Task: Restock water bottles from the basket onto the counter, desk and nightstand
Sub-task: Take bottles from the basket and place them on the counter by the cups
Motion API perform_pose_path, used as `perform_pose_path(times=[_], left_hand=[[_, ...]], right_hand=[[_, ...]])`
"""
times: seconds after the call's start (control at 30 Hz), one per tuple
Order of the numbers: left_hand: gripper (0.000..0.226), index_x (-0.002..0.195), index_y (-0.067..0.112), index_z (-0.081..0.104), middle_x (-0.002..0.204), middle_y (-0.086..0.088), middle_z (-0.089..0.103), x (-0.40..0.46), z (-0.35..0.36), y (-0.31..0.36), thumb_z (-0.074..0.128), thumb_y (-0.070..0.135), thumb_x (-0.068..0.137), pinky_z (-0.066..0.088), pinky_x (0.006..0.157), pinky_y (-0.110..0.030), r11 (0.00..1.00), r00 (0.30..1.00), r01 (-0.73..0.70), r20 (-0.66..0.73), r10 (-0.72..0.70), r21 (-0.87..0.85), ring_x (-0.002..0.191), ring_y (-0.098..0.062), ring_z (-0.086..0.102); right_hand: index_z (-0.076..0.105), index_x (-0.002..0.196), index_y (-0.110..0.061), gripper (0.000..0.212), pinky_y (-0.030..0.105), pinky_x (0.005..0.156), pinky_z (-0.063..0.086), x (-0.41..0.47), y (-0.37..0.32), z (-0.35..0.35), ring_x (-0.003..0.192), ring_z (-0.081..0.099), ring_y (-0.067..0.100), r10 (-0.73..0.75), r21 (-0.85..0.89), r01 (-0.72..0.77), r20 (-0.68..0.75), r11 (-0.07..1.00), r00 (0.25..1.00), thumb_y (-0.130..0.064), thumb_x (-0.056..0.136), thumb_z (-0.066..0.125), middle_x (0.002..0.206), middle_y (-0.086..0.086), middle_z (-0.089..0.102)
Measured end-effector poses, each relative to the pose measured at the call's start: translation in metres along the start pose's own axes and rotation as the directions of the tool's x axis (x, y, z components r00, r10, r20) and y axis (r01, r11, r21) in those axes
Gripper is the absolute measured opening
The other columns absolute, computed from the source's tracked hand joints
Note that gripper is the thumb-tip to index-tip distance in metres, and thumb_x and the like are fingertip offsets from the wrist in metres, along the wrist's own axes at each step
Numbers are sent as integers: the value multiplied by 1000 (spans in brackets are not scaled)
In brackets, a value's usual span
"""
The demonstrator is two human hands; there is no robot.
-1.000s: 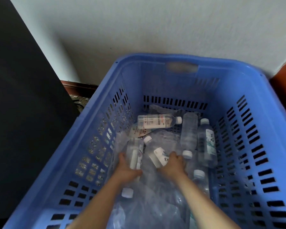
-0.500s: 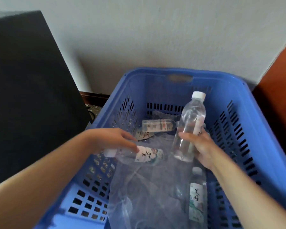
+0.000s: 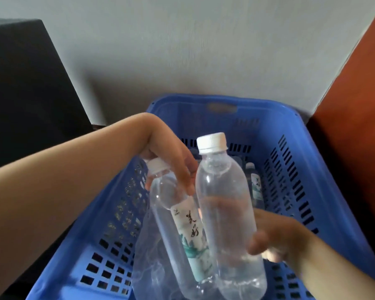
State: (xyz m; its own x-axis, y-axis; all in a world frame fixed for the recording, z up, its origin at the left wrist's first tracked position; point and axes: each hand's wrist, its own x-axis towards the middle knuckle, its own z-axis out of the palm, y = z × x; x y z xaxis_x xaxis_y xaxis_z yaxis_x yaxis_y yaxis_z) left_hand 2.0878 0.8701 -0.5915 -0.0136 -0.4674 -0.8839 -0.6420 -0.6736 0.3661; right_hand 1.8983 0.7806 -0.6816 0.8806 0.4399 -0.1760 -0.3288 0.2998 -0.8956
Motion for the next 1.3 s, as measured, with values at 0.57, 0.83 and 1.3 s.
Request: perform_pose_path(times=[0.57, 0.83, 1.3], left_hand=[[42, 86, 9, 67, 72, -4, 65, 40, 1, 11, 68, 50, 76, 47, 48, -16, 877, 869, -205, -493, -41, -435, 52, -12, 53], [36, 120, 16, 59, 101, -9, 71, 15, 43, 21, 57, 33, 88, 58, 70, -34, 410, 732, -680, -594, 334, -607, 84, -23, 70], [23, 93, 15, 61, 81, -9, 63, -236, 20, 147, 51, 22, 74, 53, 61, -32, 92, 370, -928, -922, 111, -361, 71, -21, 61]], right_hand=[[75, 93, -18, 66, 41, 65, 59, -2, 16, 7, 83, 71, 26, -175, 299, 316, -416, 900, 892, -25, 30, 94, 90, 11, 73], [66, 113, -14, 94, 47, 85, 51, -20, -31, 6, 107, 63, 30, -228, 194, 431, -623, 881, 748, -42, 27, 91, 121, 16, 65], [53, 101, -24, 15, 12, 45, 47, -92, -314, 161, 50, 60, -10, -302, -263, 155, -878, 952, 370, -31, 88, 55, 56, -21, 65]])
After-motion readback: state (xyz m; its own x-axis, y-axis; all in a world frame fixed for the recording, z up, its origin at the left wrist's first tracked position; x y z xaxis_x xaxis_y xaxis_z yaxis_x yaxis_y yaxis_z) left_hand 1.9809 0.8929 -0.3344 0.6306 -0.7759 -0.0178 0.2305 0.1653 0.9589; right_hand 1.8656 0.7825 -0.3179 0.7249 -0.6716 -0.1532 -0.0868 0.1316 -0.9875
